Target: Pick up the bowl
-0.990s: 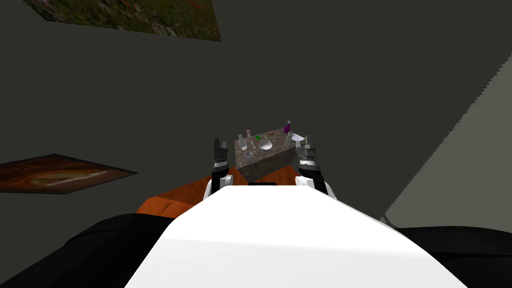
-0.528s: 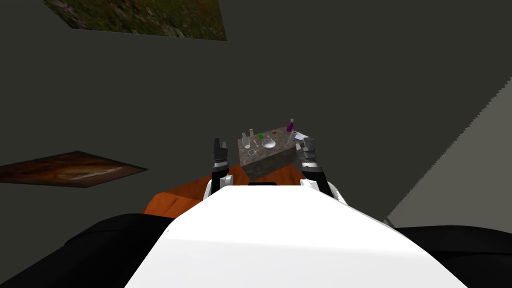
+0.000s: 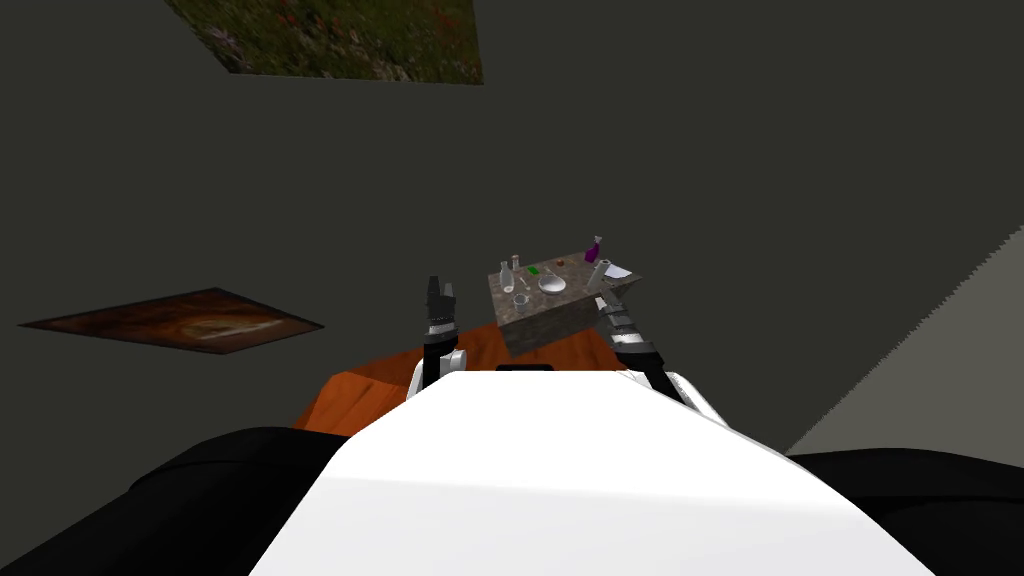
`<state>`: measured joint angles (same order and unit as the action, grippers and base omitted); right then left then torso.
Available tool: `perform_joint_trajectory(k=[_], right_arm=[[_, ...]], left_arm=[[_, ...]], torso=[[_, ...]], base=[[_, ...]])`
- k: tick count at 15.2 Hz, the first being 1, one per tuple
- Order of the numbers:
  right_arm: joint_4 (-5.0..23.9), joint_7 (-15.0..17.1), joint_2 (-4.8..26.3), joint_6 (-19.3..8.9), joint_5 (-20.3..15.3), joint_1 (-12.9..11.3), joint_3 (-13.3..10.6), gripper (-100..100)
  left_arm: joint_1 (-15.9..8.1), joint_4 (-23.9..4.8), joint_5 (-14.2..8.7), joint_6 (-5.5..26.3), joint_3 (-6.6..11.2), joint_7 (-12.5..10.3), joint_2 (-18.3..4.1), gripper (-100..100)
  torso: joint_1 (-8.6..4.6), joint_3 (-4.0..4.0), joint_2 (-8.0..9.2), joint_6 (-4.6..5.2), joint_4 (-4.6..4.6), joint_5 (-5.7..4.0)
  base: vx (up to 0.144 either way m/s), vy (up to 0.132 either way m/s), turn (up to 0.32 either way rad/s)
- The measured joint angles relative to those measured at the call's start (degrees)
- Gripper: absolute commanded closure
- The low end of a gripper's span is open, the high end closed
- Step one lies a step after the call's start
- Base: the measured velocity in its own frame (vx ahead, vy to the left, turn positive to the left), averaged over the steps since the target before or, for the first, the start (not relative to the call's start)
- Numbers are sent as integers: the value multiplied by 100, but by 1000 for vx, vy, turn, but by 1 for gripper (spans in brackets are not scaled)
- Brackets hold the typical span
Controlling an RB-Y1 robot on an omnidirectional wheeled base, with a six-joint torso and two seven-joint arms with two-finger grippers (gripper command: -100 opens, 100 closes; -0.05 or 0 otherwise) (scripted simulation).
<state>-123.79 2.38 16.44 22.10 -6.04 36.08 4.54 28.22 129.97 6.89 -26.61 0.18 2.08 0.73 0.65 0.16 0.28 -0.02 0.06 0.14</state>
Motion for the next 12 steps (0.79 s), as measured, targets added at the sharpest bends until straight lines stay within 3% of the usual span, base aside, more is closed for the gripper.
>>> perform_joint_trajectory(k=[9, 12], right_arm=[[553, -302, 1041, 109, -342, 579, 366, -100], [828, -415, 1471, 50, -487, 670, 468, -100]], left_arm=[[0, 0, 0, 0, 0, 0, 0, 0], [0, 0, 0, 0, 0, 0, 0, 0]], torso=[[11, -6, -11, 0, -2, 3], [15, -12, -21, -2, -4, 4]], base=[[-30, 178, 104], [5, 194, 125]])
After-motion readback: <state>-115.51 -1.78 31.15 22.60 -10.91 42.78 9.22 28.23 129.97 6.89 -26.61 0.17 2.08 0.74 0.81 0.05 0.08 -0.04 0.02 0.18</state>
